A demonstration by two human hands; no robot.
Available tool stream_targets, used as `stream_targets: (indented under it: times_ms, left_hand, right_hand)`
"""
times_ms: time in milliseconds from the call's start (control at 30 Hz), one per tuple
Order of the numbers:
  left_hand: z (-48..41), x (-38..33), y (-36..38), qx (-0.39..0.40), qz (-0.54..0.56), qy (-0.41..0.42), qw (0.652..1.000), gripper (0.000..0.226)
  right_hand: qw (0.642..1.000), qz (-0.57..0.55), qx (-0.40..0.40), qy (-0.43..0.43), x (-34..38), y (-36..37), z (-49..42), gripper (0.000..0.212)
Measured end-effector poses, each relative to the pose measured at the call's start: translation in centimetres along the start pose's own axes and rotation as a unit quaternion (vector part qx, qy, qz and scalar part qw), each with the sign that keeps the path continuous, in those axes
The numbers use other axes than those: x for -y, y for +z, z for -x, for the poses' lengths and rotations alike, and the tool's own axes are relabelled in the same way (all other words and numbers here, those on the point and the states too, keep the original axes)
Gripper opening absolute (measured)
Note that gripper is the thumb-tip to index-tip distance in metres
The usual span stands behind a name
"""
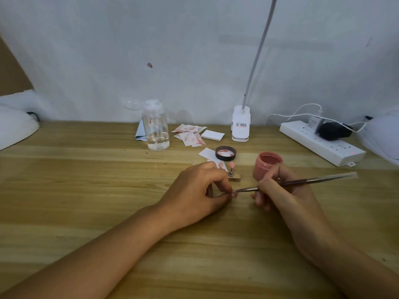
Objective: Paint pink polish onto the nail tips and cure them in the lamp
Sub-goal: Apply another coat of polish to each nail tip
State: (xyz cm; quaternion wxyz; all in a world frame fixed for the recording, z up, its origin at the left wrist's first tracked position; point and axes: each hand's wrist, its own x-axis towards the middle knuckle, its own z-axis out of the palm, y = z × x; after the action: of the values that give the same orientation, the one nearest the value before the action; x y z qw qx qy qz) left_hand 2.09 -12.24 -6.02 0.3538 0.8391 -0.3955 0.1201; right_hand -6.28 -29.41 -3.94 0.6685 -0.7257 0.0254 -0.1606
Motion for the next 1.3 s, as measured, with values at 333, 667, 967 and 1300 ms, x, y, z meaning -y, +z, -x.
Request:
stream_targets:
  times_ms: [333, 667, 967, 1300]
  left_hand:
    - [-0.22, 0.26, 0.04, 0.01, 0.048, -0.051, 0.997, 0.01]
    - [-0.47, 0.27, -0.02, 0.032, 0.082, -0.086, 0.992, 0.024]
    - [-0.53, 0.3, -0.08, 0.044, 0.128, -0.103, 0.985, 0.025]
    - [-0.57, 0.64, 0.11, 0.046, 0.149, -0.117, 0.981, 0.013]
  right_hand:
    - [0.998, 0.002, -0.062, -0.002, -0.32, -0.05, -0.12, 0.014]
    - [0.999, 0.01, -0.042, -0.011, -0.21, -0.18, -0.2, 0.012]
    - [1.0, -0.008, -0.013, -0.013, 0.35, -0.07, 0.28, 0.008]
    - [0.999, 0.023, -0.033, -0.009, 0.24, -0.04, 0.09, 0.009]
